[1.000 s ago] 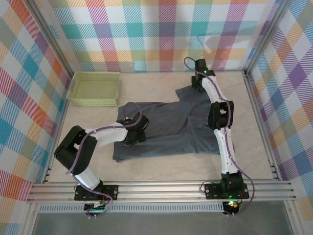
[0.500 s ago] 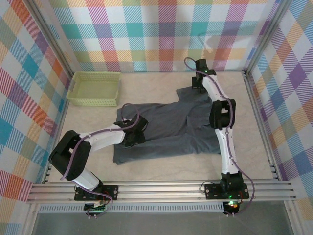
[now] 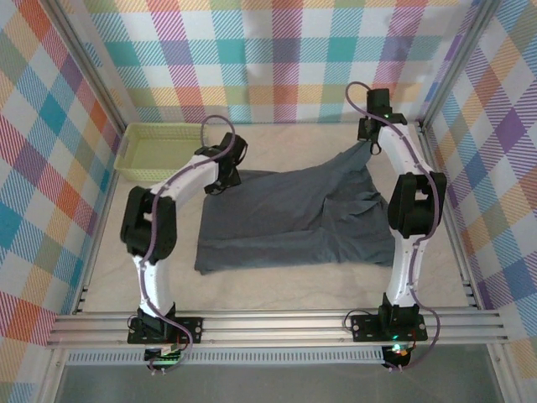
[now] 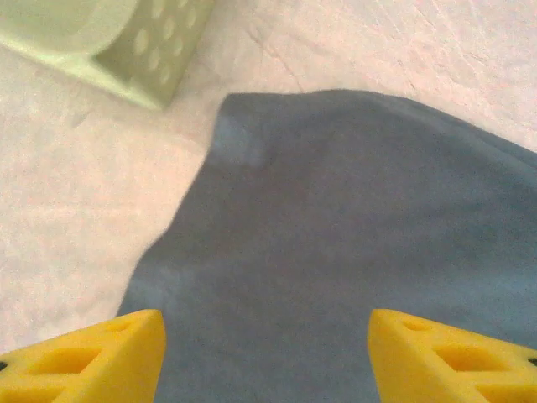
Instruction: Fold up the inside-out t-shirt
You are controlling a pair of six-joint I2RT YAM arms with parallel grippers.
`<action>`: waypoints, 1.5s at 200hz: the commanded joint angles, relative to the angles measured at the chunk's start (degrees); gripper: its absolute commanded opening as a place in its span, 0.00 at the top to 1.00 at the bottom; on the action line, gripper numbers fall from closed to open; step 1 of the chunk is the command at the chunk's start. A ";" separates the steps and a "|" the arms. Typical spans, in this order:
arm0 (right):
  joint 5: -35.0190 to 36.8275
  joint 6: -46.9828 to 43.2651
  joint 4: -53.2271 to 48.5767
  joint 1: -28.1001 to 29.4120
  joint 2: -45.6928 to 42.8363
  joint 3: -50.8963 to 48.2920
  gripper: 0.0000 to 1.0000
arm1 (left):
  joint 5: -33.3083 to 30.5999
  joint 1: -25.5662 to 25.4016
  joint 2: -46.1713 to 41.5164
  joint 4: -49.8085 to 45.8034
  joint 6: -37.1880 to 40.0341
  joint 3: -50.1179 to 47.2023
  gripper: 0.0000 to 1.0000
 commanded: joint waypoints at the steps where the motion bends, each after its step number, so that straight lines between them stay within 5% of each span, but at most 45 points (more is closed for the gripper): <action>1: 1.43 2.21 2.17 -1.47 -2.27 -3.30 1.00 | -3.20 -0.05 5.75 -5.98 3.06 8.36 0.35; 60: -2.70 2.43 4.21 -1.98 -3.62 -6.42 1.00 | -5.27 1.74 21.72 -10.21 2.22 29.71 0.33; 152: -2.21 4.90 3.10 -3.98 -3.23 -6.40 1.00 | -2.91 4.91 31.10 -12.73 -1.25 36.60 0.35; 229: -2.73 6.35 3.86 -4.83 -4.93 -9.40 1.00 | 2.44 5.93 33.41 -12.58 -1.71 38.27 0.64; 272: -3.25 6.89 4.24 -4.90 -6.97 -10.69 1.00 | 3.34 5.93 30.59 -12.97 -1.90 37.94 0.90; 300: -4.49 7.27 5.26 -4.89 -9.68 -12.11 1.00 | 3.42 5.93 24.85 -10.25 -2.32 33.00 0.96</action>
